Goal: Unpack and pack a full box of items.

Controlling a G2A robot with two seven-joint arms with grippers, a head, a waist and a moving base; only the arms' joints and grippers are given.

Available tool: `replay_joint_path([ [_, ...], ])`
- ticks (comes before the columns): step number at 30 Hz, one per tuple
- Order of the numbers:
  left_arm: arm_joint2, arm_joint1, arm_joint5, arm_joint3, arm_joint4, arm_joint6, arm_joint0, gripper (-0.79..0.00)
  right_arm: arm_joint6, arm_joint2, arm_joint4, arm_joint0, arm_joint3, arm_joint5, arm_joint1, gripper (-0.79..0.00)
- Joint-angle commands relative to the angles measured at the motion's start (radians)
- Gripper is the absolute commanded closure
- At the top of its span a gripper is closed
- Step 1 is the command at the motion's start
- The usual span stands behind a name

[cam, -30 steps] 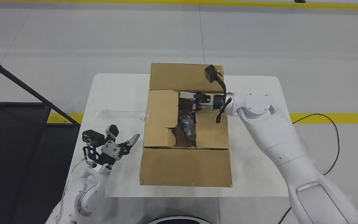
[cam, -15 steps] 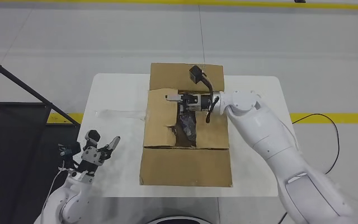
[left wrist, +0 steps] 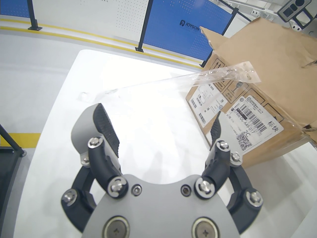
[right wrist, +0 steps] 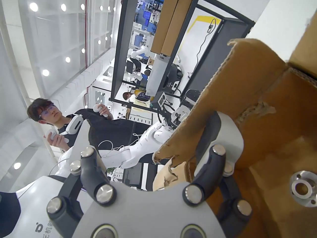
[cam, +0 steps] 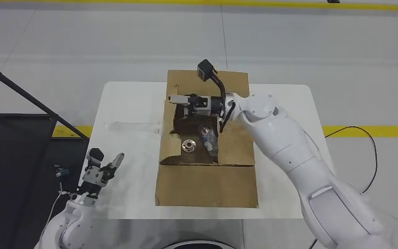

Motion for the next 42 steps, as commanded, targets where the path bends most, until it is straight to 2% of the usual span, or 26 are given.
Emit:
replay_joint_path([
  [1, 0.0, -0.001, -0.002, 0.011, -0.002, -0.001, -0.005, -0.785, -0.035, -0.011, -0.019, 0.004, -0.002, -0.01, -0.011, -0.785],
  [11, -0.021, -0.004, -0.009, 0.038, -0.019, 0.027, 0.004, -0.785, -0.135, -0.064, -0.073, 0.017, 0.02, -0.055, -0.073, -0.785],
  [23, -0.052, -0.008, -0.026, 0.062, -0.046, 0.049, 0.026, -0.785, -0.244, -0.126, -0.134, 0.058, 0.149, -0.098, -0.165, -0.785],
  [31, -0.059, -0.011, -0.031, 0.064, -0.046, 0.041, 0.026, -0.785, -0.194, -0.142, -0.128, 0.074, 0.231, -0.107, -0.215, -0.785],
  [42, -0.06, -0.014, -0.039, 0.064, -0.038, 0.023, 0.019, -0.785, -0.126, -0.136, -0.139, 0.079, 0.291, -0.104, -0.251, -0.785],
])
